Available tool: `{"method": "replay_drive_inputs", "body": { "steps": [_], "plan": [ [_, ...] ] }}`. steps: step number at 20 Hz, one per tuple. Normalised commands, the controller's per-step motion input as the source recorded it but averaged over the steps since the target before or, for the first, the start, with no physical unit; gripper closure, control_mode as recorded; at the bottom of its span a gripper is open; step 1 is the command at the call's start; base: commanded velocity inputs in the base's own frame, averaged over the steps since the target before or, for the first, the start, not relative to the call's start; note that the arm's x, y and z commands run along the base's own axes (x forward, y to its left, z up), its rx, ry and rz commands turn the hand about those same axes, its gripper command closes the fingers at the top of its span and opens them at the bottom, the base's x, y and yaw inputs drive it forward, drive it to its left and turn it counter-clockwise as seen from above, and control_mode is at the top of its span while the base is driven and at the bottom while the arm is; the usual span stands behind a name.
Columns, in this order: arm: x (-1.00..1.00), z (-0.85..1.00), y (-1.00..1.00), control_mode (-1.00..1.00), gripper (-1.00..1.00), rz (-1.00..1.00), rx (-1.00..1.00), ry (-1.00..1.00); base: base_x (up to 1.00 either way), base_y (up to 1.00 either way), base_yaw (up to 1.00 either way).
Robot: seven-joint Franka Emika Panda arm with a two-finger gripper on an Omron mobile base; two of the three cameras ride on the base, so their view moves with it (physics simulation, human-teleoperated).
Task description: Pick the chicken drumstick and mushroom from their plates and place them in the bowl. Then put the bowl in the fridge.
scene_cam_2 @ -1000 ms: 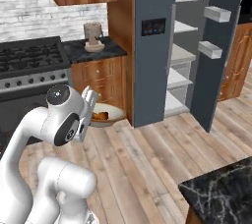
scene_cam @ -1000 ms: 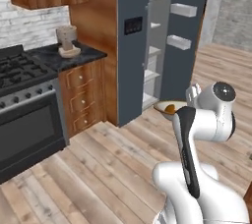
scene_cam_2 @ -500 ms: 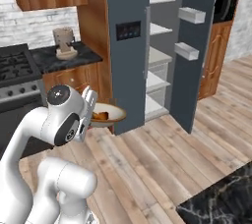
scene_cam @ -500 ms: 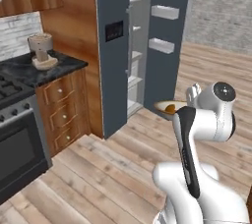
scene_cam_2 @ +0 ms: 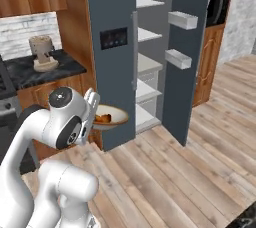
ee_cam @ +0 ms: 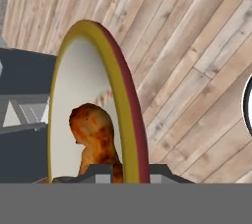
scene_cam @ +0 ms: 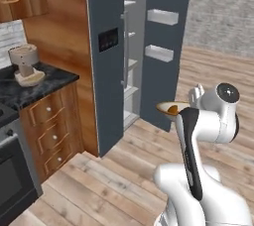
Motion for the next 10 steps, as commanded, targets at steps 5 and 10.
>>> {"method": "replay_drive_inputs", "body": {
  "steps": [5, 10],
  "plan": [
    [0.0, 0.0, 0.0, 1.0, 1.0, 0.0, 0.0, 0.0, 0.9, 0.0, -0.07],
    [0.0, 0.0, 0.0, 1.0, 1.0, 0.0, 0.0, 0.0, 0.94, -0.14, 0.04]
  ]
}}
